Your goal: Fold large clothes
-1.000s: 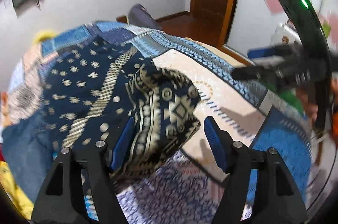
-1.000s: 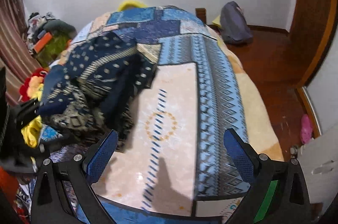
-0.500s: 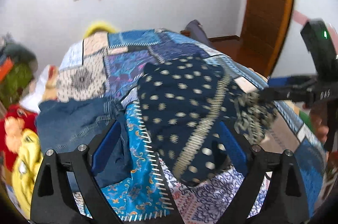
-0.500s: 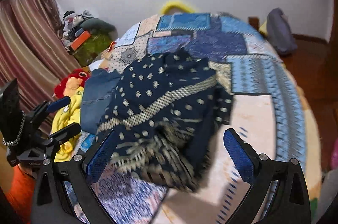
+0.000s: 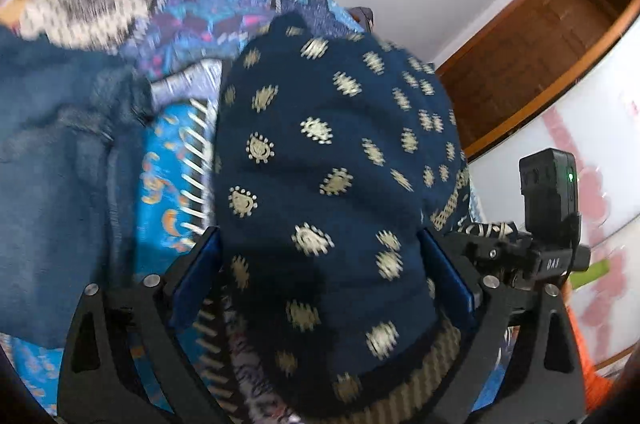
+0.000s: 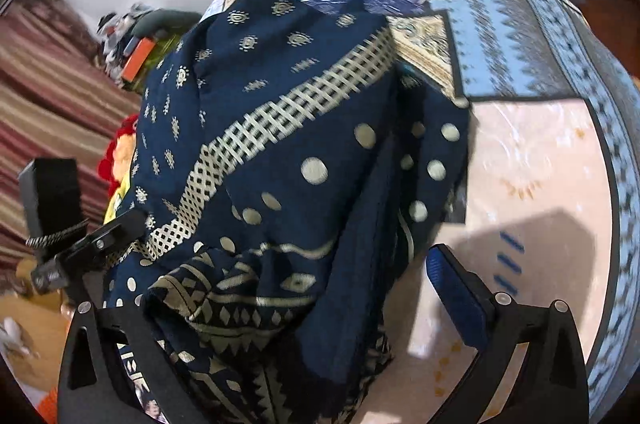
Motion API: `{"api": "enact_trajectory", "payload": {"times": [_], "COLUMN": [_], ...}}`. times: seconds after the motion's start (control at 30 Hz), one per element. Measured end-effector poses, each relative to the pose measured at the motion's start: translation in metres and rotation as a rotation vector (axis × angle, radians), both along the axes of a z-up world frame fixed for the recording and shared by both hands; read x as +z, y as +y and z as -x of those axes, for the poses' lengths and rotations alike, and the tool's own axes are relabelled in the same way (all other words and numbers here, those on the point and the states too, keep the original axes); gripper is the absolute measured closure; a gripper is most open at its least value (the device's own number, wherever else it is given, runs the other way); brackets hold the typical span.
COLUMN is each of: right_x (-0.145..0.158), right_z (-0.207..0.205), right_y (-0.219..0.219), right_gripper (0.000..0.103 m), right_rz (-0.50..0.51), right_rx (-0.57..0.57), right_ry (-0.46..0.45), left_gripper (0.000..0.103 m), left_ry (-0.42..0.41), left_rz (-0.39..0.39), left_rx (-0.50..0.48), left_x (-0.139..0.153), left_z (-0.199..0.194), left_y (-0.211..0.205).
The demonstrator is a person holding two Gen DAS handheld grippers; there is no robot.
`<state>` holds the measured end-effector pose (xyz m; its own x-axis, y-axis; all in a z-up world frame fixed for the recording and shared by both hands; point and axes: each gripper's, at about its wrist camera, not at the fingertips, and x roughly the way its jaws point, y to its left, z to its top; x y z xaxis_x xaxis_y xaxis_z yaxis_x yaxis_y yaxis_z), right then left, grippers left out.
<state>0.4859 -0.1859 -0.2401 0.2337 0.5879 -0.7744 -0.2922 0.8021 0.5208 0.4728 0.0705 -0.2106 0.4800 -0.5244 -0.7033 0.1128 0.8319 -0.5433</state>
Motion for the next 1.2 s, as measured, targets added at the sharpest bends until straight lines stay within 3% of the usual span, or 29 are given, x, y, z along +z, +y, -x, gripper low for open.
{"api": "enact_trajectory", "payload": {"times": [0.07,0.17,0.23,0.4,0.47,0.6,0.93,1.07,1.2], "right_x": [-0.001,-0.002,-0.003,0.014,0.027,0.053,0.119,0.129,0.113], "right_z": [-0.007,-0.014,-0.019,-0.012,-0.004,0.007,0.027,0.019,0.001], "right_y": [0.006,0.014,0.02,0.032,0.037,0.052,0.133,0.183,0.239], "right_gripper": [0.0,0.0,0.003,0.029,0.045,0.065,0.068,0.068,0.068], "right_rz": [-0.016,-0.046,-0.063,-0.075,-0.075,-0.122,-0.158,-0.15,-0.122], "right_rx": [-0.002,-0.027,-0.047,-0.057,-0.046,-0.015,0.076,0.119,0.155], "right_ry": [0.01,0.021,0.027,-0.012,-0.038,-0.04,-0.163,-0.176,-0.154], "left_gripper": [0.006,0.008,0.016,0.035,0.039,0.046,0.047,0.047,0.047], "left_ry": [0.029,0.017,0.006,-0.02,-0.043,-0.093,-0.237,-0.243,-0.204], "left_rz": [0.03,0.004,-0.015,-0.021,-0.026,-0.034,-0.06,-0.068,-0.063], "left_rx": [-0.008,-0.016,-0.017,-0.005,0.003,0.01,0.083,0.13,0.189], "left_x": [-0.006,-0.004,-0.001,0.012,0.022,0.049,0.128,0.135,0.121], "left_z": [-0.008,-0.012,-0.012,-0.003,0.006,0.023,0.068,0.072,0.061], "left_y": [-0.002,-0.007,-0.01,-0.007,-0.003,0.011,0.088,0.132,0.178]}}
